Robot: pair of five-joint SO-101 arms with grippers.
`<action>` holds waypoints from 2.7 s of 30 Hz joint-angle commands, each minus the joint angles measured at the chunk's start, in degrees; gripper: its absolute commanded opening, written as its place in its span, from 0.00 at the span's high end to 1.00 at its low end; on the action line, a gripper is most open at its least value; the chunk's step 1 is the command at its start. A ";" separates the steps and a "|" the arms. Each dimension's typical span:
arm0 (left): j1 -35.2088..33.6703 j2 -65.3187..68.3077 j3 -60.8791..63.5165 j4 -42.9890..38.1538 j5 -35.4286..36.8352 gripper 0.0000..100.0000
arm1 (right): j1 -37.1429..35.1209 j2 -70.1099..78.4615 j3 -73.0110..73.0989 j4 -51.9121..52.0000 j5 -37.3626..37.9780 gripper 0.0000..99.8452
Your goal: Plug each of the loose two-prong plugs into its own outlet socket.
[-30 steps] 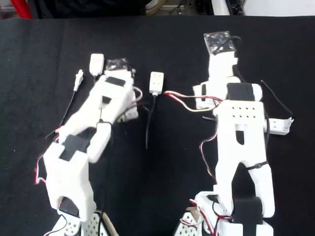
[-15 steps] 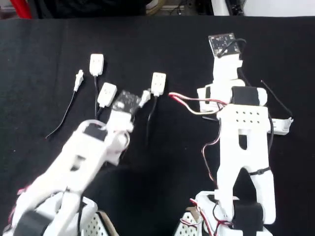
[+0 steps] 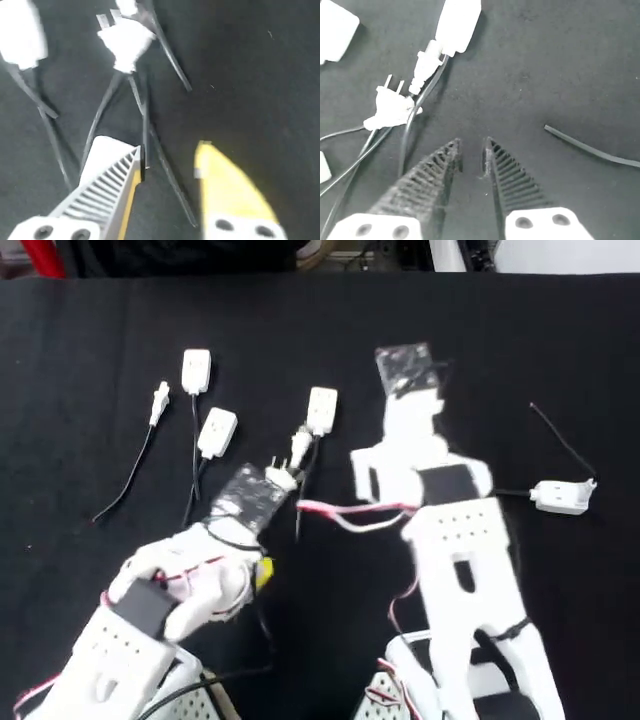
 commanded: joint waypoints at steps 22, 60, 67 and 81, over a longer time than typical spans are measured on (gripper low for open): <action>-38.90 -26.90 18.59 -4.75 1.76 0.70 | -8.53 -4.18 22.81 -36.75 -21.63 0.91; -38.64 -26.90 20.70 -4.57 -1.93 0.70 | -24.44 26.33 12.53 -48.09 -50.11 0.83; -38.64 -26.90 20.79 -4.57 -1.93 0.70 | -24.44 29.32 9.10 -41.49 -50.11 0.75; -38.64 -26.90 20.88 -4.84 -1.93 0.70 | -23.56 29.32 8.04 -38.59 -49.67 0.83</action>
